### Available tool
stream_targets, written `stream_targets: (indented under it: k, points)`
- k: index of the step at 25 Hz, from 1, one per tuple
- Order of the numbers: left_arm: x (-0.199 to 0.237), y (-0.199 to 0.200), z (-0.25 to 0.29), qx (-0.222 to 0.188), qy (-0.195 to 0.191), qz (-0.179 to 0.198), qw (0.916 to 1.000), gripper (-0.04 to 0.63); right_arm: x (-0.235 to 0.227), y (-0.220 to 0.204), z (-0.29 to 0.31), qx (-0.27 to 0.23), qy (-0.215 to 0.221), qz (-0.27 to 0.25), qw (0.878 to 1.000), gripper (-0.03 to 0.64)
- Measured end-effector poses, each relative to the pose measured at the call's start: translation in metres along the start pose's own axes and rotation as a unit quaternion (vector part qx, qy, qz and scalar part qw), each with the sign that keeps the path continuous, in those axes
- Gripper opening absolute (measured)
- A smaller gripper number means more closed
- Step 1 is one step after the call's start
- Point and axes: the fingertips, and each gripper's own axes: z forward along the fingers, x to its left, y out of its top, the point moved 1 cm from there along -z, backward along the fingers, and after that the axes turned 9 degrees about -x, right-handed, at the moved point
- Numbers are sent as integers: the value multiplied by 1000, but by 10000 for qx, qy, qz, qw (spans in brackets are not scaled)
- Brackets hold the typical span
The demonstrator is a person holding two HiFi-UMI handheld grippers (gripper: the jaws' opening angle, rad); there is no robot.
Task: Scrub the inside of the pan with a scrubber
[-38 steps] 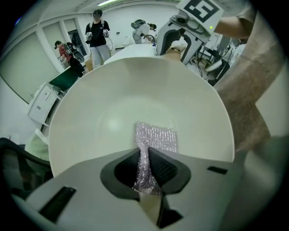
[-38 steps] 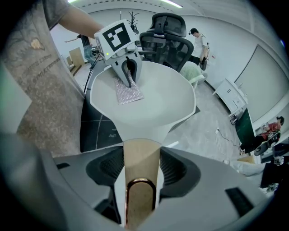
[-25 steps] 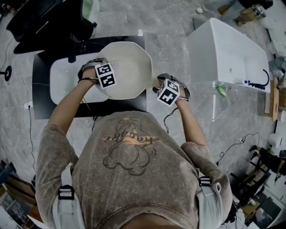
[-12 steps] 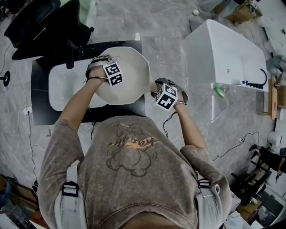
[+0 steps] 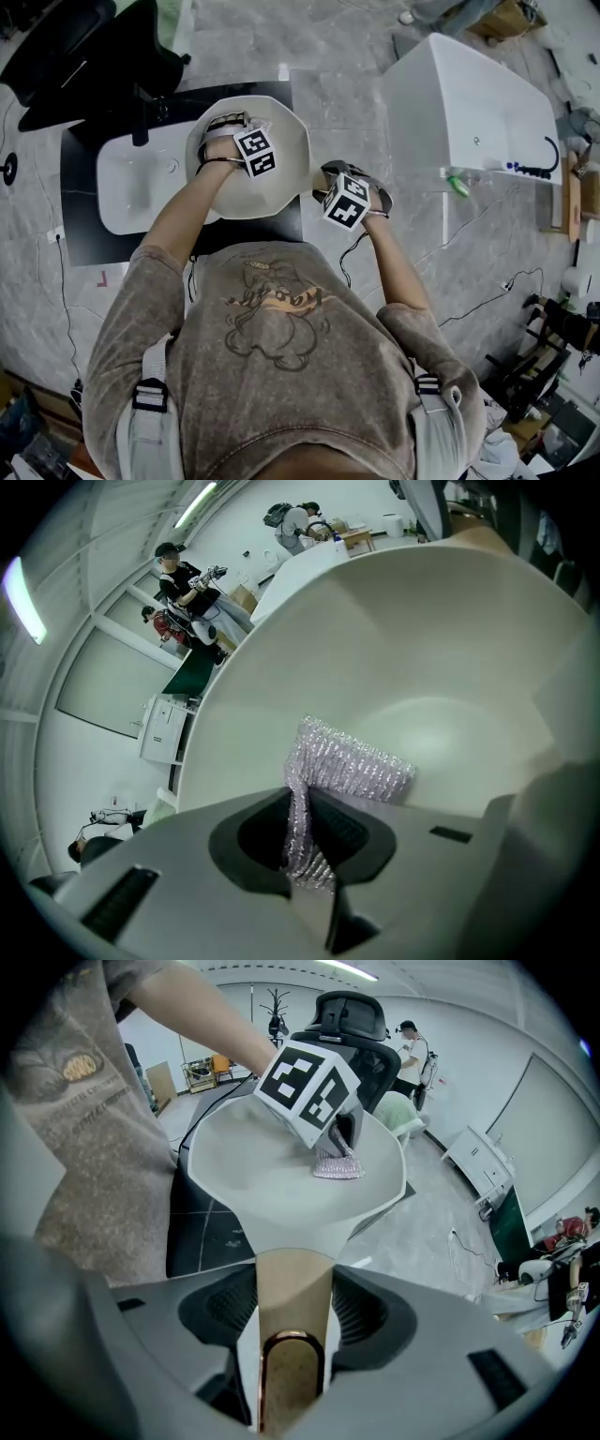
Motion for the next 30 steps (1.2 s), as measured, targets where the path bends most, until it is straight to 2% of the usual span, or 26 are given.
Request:
stream_targets:
  k: [8,18,24,28,30]
  points:
    - [-21,36,-5,-402,-188,-5,9990,69,0,0,0,1,-9,21,10000,258]
    - [-60,61,-27,-871,-689,-18,9938,69,-2,-1,-3,2,-30,29,10000,258]
    - [-88,54,-43,-998,-1409,63,9850,69,-1,0,-2,25,-39,22,10000,258]
    - [-108,38,-59,-962,-1799,529,9775,69,-2,-1,-1,33,-52,34,10000,258]
    - [-116,26,-65,-845,-1995,600,9744,69,-2,-1,-1,39,-55,43,10000,258]
